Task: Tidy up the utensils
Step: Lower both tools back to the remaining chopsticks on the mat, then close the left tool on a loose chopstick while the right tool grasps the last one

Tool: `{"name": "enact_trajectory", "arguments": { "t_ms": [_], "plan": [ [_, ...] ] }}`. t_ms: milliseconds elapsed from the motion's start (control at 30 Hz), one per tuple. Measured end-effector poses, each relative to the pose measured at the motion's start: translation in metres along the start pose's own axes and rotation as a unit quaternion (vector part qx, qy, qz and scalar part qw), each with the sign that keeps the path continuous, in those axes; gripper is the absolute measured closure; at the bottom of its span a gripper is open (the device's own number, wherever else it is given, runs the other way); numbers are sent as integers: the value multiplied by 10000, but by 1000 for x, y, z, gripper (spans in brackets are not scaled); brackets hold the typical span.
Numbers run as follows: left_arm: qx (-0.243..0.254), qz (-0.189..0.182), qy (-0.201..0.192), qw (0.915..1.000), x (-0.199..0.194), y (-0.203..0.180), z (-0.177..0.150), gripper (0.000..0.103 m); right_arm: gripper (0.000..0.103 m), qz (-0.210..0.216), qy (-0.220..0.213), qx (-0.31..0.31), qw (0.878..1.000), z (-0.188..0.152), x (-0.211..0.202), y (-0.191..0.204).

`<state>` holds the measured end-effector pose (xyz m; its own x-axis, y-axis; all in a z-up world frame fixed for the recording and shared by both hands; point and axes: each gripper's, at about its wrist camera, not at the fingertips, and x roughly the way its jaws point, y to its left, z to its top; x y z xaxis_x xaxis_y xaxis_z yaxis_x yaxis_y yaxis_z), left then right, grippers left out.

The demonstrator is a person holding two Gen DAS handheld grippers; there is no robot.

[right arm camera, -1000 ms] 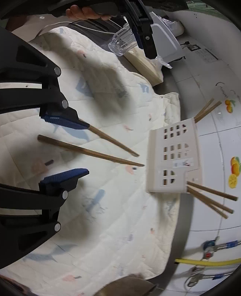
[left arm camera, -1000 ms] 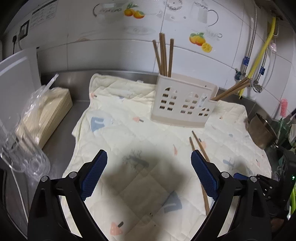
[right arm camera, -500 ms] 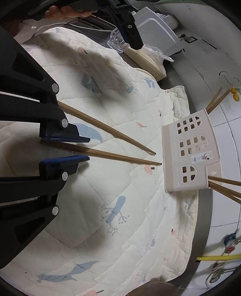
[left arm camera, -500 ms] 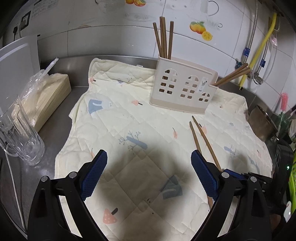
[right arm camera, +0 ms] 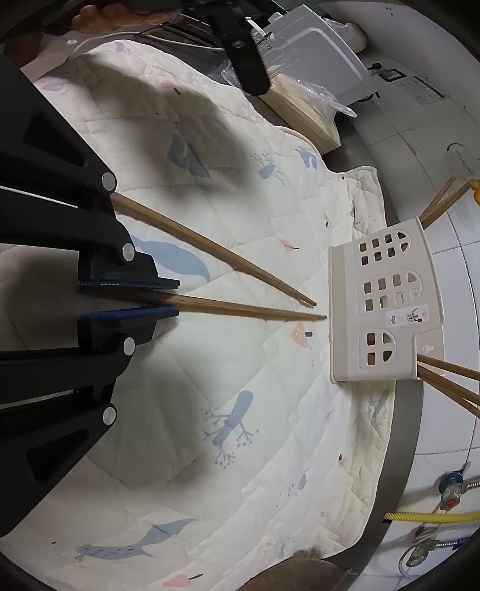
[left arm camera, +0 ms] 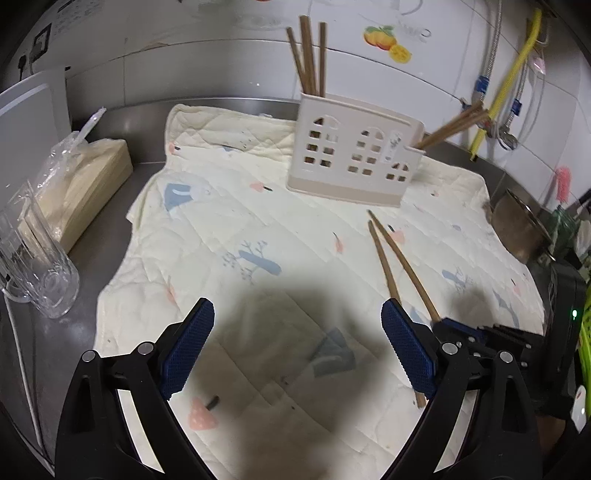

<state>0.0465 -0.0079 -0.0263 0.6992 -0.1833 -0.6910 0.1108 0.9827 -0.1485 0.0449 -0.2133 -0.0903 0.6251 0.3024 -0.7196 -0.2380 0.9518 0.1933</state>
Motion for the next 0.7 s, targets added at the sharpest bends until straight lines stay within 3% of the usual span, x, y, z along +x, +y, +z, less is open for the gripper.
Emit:
{"name": "enact_trajectory", "arguments": {
  "t_ms": [300, 500, 700],
  "plan": [
    [417, -397, 253, 9980, 9, -39, -20, 17, 96, -111, -294, -46, 9995, 0, -22, -6],
    [612, -746, 496, 9941, 22, -63, -30, 34, 96, -113, -615, -79, 9980, 3, -46, -11],
    [601, -961, 827, 9901, 44, -75, -36, 62, 96, -91, -949, -64, 9954, 10, -70, -17]
  ]
}}
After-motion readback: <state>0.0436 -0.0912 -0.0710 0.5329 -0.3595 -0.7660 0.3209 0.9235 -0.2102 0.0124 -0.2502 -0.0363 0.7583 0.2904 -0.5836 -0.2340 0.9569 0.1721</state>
